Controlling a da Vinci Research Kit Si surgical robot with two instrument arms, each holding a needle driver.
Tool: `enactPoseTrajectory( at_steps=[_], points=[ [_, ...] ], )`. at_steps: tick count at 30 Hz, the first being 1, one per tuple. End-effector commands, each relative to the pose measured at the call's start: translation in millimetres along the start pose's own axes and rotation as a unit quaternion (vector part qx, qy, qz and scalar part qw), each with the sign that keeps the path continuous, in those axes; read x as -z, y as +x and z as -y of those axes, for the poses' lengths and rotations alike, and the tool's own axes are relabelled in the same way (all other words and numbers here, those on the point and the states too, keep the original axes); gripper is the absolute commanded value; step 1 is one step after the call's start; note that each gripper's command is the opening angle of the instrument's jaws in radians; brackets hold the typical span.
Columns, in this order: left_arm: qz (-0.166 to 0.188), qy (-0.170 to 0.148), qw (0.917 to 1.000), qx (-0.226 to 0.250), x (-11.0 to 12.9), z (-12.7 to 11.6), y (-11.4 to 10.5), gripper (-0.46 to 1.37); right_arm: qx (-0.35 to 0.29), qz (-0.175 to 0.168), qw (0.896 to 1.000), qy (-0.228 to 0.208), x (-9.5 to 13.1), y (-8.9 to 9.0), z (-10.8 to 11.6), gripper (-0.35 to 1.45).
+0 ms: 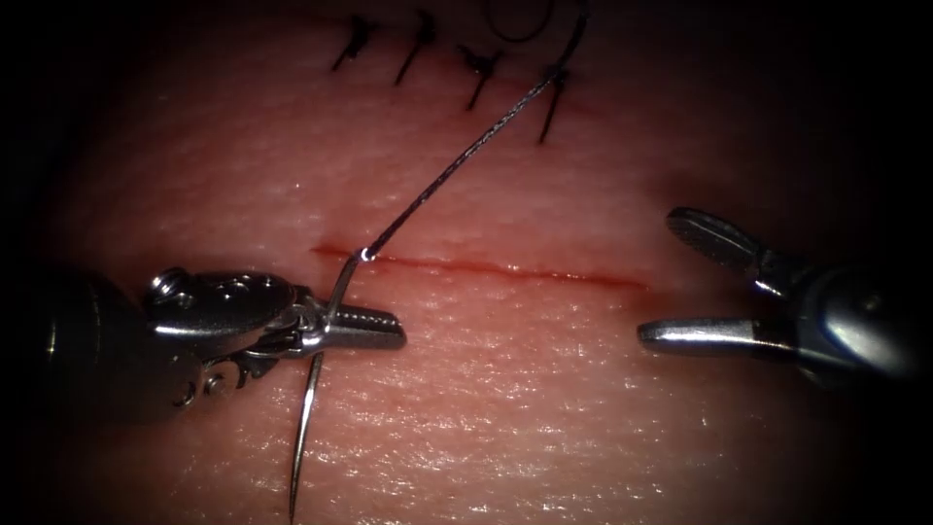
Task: Wound Closure
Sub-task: Handover the needle to the right jaws.
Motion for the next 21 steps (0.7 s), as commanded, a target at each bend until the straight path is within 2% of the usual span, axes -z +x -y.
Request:
enactPoseTrajectory(
  at_steps=[1, 5, 14, 21],
  points=[
    [-0.001, -0.009, 1.0000, 0.001, -0.1, -0.1, 0.0, -0.35, -0.002, -0.001, 1.000, -0.001, -0.3, -0.1, 0.1, 1.16],
    [-0.012, -0.026, 0.9996, 0.005, -0.8, -0.8, 0.1, -0.35, -0.006, -0.006, 1.000, -0.010, -2.0, -0.4, 0.4, 1.18],
    [-0.021, -0.053, 0.9983, 0.010, -1.8, -1.5, 0.1, -0.35, -0.020, -0.022, 1.000, 0.004, -5.7, -0.7, 1.9, 1.09],
    [-0.017, -0.062, 0.9978, 0.012, -2.2, -1.8, 0.0, -0.35, -0.027, -0.027, 0.999, 0.014, -7.0, -0.7, 2.5, 1.09]
  ],
)
